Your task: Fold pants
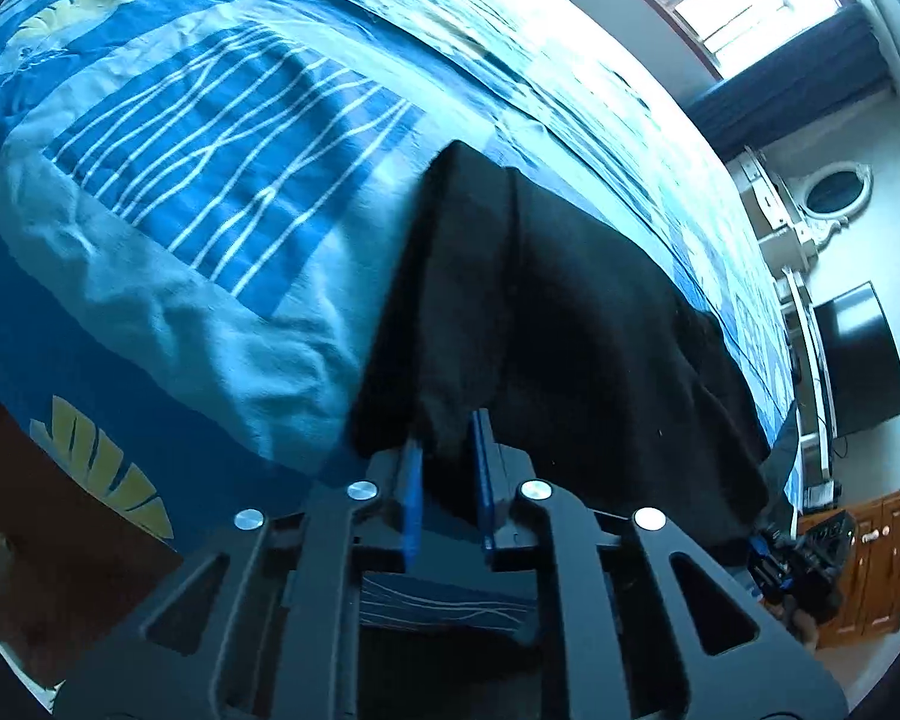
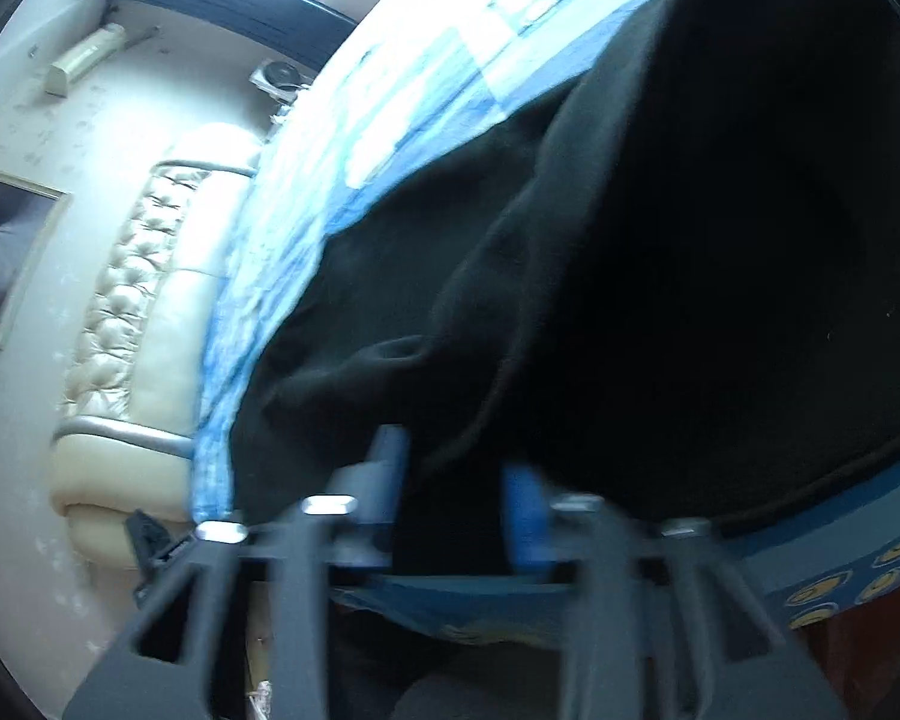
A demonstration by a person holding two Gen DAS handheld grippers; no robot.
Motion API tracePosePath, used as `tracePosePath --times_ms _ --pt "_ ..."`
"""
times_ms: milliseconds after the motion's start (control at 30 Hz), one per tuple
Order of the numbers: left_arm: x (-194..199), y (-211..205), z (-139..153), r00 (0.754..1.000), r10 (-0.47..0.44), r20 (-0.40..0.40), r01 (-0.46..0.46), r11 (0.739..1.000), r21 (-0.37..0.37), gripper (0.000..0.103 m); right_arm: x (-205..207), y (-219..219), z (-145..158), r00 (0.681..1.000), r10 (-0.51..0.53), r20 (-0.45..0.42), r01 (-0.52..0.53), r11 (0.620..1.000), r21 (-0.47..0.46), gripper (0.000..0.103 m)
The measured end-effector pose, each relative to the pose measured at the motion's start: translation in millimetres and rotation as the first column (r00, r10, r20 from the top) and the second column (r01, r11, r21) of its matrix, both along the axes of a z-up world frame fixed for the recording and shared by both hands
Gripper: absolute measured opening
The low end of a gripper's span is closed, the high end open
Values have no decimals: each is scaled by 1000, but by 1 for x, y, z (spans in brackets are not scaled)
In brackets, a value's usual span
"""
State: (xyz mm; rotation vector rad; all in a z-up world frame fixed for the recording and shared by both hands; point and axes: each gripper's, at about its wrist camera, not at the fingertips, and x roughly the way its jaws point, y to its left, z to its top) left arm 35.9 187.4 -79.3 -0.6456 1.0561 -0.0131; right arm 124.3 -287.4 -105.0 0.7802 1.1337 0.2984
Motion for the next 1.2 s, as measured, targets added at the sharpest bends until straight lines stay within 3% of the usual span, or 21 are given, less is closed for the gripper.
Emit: tracePosePath --times_ms 300,400,467,500,567,633,667,733,833,967,1167,1200 --pt "-4 1 -1 999 -32 13 31 998 47 13 -19 -5 -7 1000 6 -10 -5 999 52 11" --pt "-5 -6 9 997 -68 18 66 994 90 16 -14 -9 6 999 32 5 -32 999 8 22" --pt "-8 -10 18 996 -83 20 79 988 133 17 -19 -27 21 999 25 31 -25 1000 -14 37" --pt "-11 -13 24 995 -95 25 90 983 160 20 -20 -41 31 999 -6 50 7 1000 -29 46" --pt "-15 -17 37 993 -104 48 92 974 207 29 -14 -78 54 992 -74 98 83 993 -86 52" --pt "-13 -21 45 992 -109 65 91 968 236 48 0 -118 80 974 -154 164 183 967 -175 58" --pt "-10 -23 49 992 -105 74 83 964 254 52 10 -135 90 964 -188 187 227 951 -212 61" --pt "-1 -30 53 991 -95 94 63 954 294 71 41 -176 107 937 -274 218 329 902 -280 63" --pt "17 -37 47 994 -65 89 33 947 320 74 99 -218 114 909 -366 202 417 830 -370 64" --pt "35 -47 31 998 -32 48 16 950 312 76 171 -240 103 892 -426 151 436 724 -535 65" --pt "39 -52 13 1000 13 11 -16 954 299 83 214 -267 58 860 -509 38 434 691 -578 65" --pt "39 -52 12 1000 17 10 -19 954 298 85 215 -264 54 861 -508 27 428 694 -579 55"
